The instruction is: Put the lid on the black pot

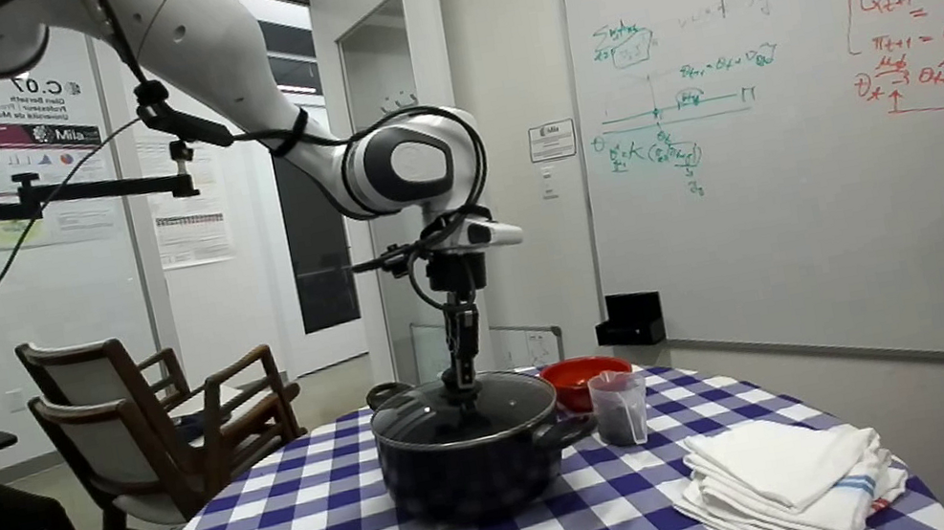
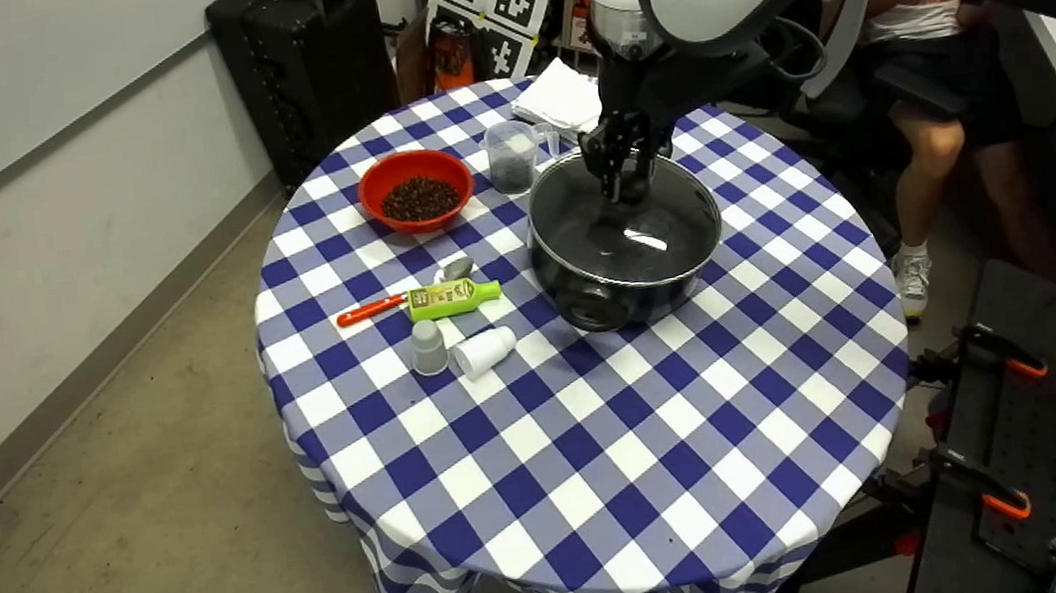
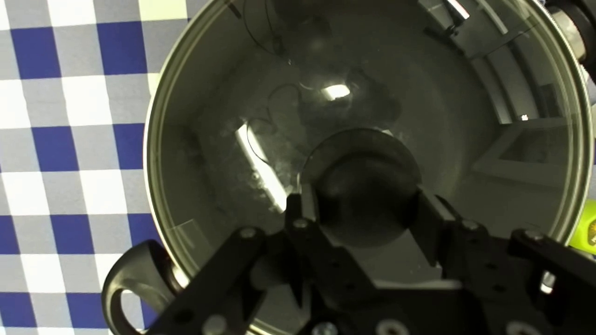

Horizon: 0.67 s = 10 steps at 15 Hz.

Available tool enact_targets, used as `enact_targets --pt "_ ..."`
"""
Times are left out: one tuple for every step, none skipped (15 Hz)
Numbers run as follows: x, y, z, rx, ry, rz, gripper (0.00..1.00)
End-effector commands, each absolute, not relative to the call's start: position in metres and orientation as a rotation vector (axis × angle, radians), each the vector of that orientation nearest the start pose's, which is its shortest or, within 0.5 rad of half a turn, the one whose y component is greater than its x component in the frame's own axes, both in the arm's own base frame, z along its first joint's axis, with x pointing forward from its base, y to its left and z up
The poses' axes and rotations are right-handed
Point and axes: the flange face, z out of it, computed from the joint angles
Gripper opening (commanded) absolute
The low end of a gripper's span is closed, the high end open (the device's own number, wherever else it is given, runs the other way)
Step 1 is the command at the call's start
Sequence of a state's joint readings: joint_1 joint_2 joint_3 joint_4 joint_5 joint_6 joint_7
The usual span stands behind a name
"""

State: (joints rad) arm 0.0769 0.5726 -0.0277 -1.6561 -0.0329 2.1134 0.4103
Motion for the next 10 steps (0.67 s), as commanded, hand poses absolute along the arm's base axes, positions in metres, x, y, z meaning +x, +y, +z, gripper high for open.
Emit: enact_targets --pt "0.6778 0.0345 0.2736 -3.138 0.517 0.202 0.25" --pt "0.6784 0.0347 0.2736 -3.138 0.516 0.205 0.25" --pt "0.6788 0.0348 0.2735 -3.138 0.516 0.207 0.25" --pt "0.6792 0.0350 0.2732 -3.139 0.517 0.209 0.25" --pt "0.6797 0.0350 0.2728 -3.134 0.521 0.214 0.25" --pt "0.6796 0.0352 0.2725 -3.133 0.518 0.220 0.75" --pt "0.6793 0.0360 0.2720 -3.135 0.508 0.221 0.76" --pt "0.6794 0.0370 0.2720 -3.130 0.491 0.215 0.83" --pt "0.6726 0.0347 0.2687 -3.157 0.535 0.192 0.64" --pt "0.6731 0.0358 0.2696 -3.156 0.523 0.190 0.72"
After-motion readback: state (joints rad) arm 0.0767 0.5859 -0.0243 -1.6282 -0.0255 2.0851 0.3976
